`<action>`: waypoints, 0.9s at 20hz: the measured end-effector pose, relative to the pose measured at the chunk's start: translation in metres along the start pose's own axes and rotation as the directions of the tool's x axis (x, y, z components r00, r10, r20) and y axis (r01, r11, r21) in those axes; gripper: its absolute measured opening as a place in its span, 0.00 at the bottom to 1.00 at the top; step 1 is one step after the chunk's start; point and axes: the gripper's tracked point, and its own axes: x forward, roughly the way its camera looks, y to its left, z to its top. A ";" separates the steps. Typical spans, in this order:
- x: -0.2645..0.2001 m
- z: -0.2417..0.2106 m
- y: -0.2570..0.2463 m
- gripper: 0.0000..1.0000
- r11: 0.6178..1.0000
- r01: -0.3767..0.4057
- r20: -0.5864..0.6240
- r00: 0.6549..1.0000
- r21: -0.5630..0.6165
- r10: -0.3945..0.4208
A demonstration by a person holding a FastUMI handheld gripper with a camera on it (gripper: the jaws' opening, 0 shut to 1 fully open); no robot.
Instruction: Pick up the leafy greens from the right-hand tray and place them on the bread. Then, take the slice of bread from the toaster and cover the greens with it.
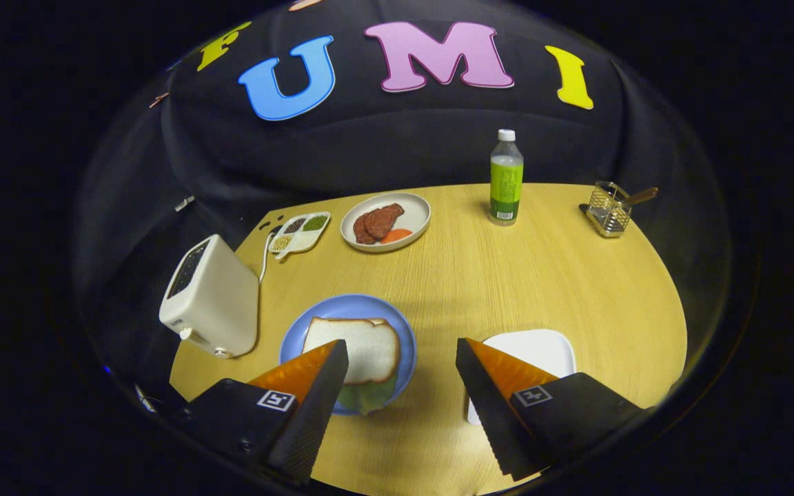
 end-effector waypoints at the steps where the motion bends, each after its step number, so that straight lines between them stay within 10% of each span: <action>1: -0.011 0.012 0.001 0.98 1.000 -0.005 0.026 1.000 -0.005 0.005; 18: -0.148 0.094 0.067 0.98 0.985 -0.123 0.326 0.932 -0.122 0.157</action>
